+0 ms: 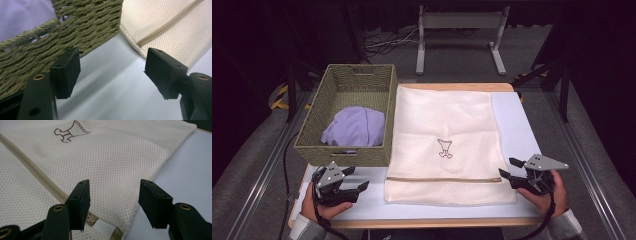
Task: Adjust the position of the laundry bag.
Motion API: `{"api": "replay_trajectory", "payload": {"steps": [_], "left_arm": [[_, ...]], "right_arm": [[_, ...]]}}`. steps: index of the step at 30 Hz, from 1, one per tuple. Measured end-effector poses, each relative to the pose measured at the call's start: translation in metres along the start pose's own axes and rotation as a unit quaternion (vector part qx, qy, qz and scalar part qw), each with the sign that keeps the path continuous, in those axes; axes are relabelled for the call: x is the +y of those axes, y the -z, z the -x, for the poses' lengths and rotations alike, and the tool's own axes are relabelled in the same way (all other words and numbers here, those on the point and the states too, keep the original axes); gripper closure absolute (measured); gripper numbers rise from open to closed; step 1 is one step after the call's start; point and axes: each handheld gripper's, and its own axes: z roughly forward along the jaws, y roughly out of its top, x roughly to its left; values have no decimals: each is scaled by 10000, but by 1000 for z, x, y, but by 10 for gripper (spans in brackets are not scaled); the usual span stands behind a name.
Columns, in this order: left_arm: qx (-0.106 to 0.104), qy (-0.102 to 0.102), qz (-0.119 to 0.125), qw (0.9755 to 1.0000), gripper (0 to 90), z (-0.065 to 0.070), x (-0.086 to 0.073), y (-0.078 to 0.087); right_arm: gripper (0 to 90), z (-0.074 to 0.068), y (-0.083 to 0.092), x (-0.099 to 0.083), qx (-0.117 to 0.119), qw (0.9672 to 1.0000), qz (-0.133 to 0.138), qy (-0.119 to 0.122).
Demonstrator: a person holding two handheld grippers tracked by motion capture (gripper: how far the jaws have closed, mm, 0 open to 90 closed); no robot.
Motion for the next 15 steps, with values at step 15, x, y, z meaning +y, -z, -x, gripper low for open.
{"api": "replay_trajectory", "payload": {"steps": [15], "left_arm": [[-106,-160,-65,9998,328,6,1,0]], "right_arm": [[506,-2,-2,1,88,9999,-54,64]]}}
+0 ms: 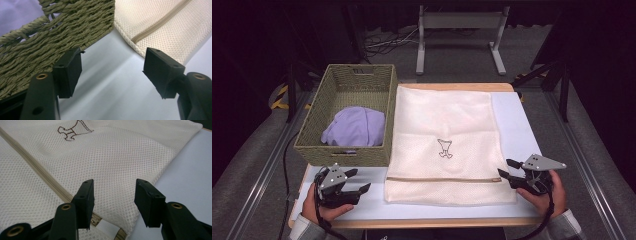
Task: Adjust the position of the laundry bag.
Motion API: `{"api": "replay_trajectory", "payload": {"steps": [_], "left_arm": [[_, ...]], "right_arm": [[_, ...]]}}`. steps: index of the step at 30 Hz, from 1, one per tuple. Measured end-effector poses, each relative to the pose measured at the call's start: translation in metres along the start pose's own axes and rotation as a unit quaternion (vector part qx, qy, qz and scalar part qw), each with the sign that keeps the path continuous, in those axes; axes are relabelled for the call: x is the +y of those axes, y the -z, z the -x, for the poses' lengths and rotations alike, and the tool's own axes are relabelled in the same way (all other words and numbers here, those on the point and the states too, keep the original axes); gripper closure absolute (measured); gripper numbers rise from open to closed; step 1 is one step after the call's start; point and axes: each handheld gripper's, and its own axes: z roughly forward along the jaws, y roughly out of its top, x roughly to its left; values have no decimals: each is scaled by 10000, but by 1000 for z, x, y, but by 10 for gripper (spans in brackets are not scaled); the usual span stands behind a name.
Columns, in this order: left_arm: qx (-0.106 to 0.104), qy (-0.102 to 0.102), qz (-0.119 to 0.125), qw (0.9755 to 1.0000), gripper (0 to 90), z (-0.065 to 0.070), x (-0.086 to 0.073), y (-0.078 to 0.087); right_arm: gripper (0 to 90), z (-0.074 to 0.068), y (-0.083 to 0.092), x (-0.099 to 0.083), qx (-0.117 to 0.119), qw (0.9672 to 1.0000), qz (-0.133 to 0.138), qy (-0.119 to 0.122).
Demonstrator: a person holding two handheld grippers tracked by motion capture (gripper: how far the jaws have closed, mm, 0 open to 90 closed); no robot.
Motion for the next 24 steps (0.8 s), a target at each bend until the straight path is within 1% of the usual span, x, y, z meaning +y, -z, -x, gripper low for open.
{"api": "replay_trajectory", "payload": {"steps": [2,3,4,5,7,11,12,13,16,17,20,23,24], "left_arm": [[-41,8,0,10000,336,1,1,-1],[-23,-47,-8,10000,335,2,2,-2],[-86,-38,-9,10000,335,3,3,-3],[-109,-100,-11,9999,339,3,4,-4],[-162,-112,2,9998,341,5,6,-6],[-231,-210,19,9995,351,8,10,-8],[-277,-215,34,9994,354,9,12,-9],[-277,-215,34,9994,361,9,12,-9],[-371,-314,11,9988,380,12,15,-13],[-363,-352,8,9987,387,12,16,-14],[-374,-376,6,9986,411,14,19,-16],[-467,-462,4,9978,414,17,23,-21],[-463,-495,-4,9977,417,18,24,-22]], "right_arm": [[507,1,1,-1,-12,10000,24,-33],[513,1,1,-1,-12,10000,31,-31],[518,1,2,-1,-10,10000,34,-24],[522,0,2,-2,-33,10000,28,-30],[532,0,3,-3,-19,10000,21,-53],[607,-2,8,-4,52,10000,-12,-65],[618,-3,9,-5,69,10000,-9,-69],[618,-3,9,-5,69,10000,-9,-69],[656,-5,10,-8,112,9999,-65,-65],[656,-6,11,-9,103,9999,-98,-64],[667,-6,12,-12,119,9998,-134,-70],[677,-6,16,-15,116,9997,-170,-108],[679,-6,17,-16,106,9997,-183,-122]]}}
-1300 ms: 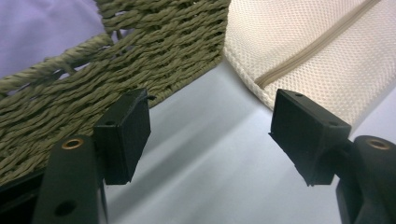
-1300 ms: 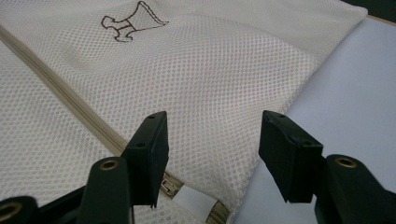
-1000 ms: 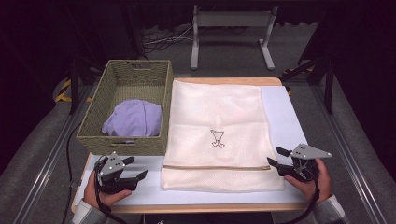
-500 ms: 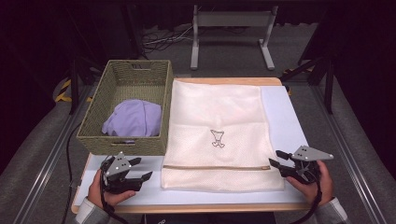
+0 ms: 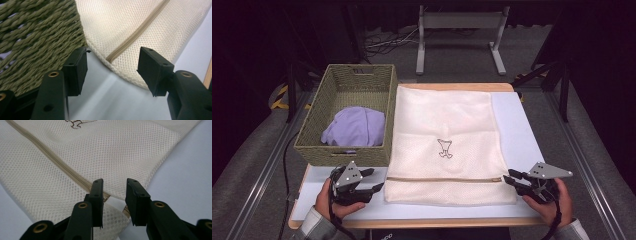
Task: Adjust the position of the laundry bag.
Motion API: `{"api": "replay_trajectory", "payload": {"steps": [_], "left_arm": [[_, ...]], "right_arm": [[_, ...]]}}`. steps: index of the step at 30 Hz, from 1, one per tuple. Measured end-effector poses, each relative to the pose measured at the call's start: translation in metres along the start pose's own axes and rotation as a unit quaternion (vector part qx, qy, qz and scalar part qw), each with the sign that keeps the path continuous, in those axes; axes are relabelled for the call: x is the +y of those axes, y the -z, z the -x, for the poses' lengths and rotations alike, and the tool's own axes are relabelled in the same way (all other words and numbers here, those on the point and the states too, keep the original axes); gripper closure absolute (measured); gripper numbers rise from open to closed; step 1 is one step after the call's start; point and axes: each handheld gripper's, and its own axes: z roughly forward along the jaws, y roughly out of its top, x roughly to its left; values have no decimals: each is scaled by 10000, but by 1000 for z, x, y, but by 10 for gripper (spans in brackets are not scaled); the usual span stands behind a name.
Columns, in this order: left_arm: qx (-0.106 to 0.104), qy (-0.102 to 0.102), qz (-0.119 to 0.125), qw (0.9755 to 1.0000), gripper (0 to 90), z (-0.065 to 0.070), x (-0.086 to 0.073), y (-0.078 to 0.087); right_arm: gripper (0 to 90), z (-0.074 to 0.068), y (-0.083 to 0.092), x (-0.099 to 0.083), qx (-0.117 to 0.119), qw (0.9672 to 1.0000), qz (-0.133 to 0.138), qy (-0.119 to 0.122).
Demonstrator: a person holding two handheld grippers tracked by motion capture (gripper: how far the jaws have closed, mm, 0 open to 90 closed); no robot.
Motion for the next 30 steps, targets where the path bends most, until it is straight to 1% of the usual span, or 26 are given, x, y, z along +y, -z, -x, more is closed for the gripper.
{"api": "replay_trajectory", "payload": {"steps": [2,4,6,8,14,15,17,18,21,23,26,30], "left_arm": [[-33,-47,-27,10000,426,2,2,-3],[-29,-83,-24,10000,429,2,4,-5],[-102,-127,-28,9999,466,2,5,-7],[-161,-149,-78,9997,474,3,6,-9],[-228,-241,-157,9993,505,7,9,-15],[-282,-250,-151,9992,510,7,10,-17],[-301,-260,-148,9991,527,8,10,-18],[-304,-272,-169,9990,535,9,11,-19],[-320,-362,-239,9985,599,11,12,-22],[-332,-425,-271,9982,661,13,13,-24],[-337,-470,-275,9979,689,15,15,-27],[-368,-446,-284,9979,699,14,16,-29]], "right_arm": [[679,0,2,-2,-17,10000,-24,-17],[674,0,2,-3,-11,9999,-102,-43],[669,0,2,-6,-50,9998,-177,-68],[653,0,1,-7,-83,9997,-227,-92],[609,2,-2,-10,-150,9992,-291,-215],[598,2,-2,-10,-156,9992,-290,-225],[590,2,-3,-10,-166,9991,-295,-267],[577,2,-4,-10,-146,9989,-305,-309],[543,3,-8,-11,-133,9986,-359,-354],[515,4,-11,-11,-117,9985,-411,-356],[496,7,-13,-11,-102,9980,-417,-466],[472,7,-18,-12,-45,9976,-488,-495]]}}
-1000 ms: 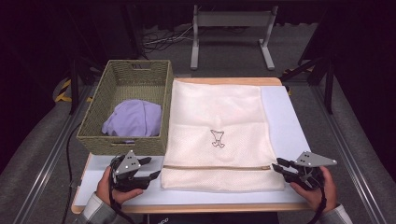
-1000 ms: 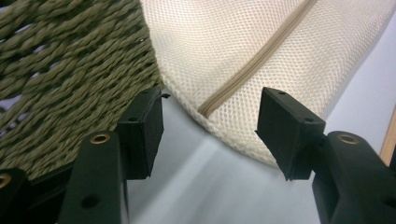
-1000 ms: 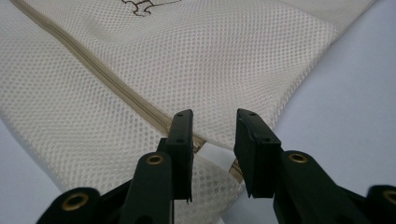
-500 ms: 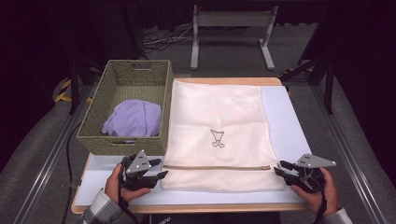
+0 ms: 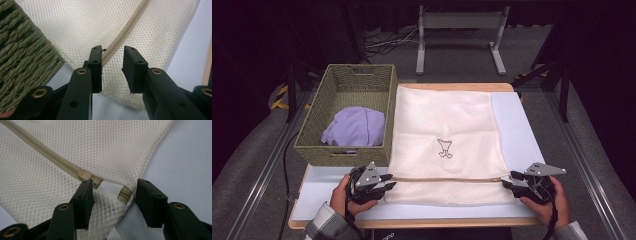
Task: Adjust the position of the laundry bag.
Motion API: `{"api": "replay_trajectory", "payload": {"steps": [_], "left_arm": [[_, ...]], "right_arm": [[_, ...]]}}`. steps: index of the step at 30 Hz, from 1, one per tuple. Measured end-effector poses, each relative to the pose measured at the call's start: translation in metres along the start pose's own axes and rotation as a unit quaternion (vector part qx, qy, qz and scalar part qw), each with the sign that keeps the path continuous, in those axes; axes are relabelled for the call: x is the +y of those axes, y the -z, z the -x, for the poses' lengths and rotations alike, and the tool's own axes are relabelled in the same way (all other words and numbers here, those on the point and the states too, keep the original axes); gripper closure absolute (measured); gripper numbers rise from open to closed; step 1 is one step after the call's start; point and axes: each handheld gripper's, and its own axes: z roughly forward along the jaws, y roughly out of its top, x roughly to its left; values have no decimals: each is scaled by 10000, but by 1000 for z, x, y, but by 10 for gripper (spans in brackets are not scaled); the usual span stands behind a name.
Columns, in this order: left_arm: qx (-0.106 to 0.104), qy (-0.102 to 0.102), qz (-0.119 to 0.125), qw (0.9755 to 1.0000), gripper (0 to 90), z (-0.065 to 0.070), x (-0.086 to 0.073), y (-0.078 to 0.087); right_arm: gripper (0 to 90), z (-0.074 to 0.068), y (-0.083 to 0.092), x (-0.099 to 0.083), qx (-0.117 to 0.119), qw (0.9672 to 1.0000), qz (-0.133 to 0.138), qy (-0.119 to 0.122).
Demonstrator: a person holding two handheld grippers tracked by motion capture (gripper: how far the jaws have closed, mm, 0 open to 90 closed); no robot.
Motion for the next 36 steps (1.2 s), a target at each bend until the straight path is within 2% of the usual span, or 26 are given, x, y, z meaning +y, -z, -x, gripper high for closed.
{"api": "replay_trajectory", "payload": {"steps": [5,9,11,14,16,23,34,36], "left_arm": [[-2,-10,27,10000,729,-1,2,-2],[-91,-138,-16,9999,812,1,5,-4],[-156,-218,-5,9996,889,3,7,-4],[-176,-279,0,9995,900,5,10,-7],[-200,-308,-13,9993,900,7,12,-9],[-302,-378,17,9988,900,10,21,-16],[-486,-655,-49,9967,899,19,39,-36],[-506,-636,-37,9967,899,19,41,-38]], "right_arm": [[514,0,-1,1,2,10000,11,19],[609,-3,-2,2,-3,9999,5,133],[654,-5,-3,3,9,9999,-14,172],[764,-6,-3,3,118,9998,-22,189],[795,-6,-3,4,182,9997,-35,188],[815,-6,-2,5,247,9996,8,146],[816,-7,1,6,298,9994,148,98],[816,-7,1,6,296,9994,145,107]]}}
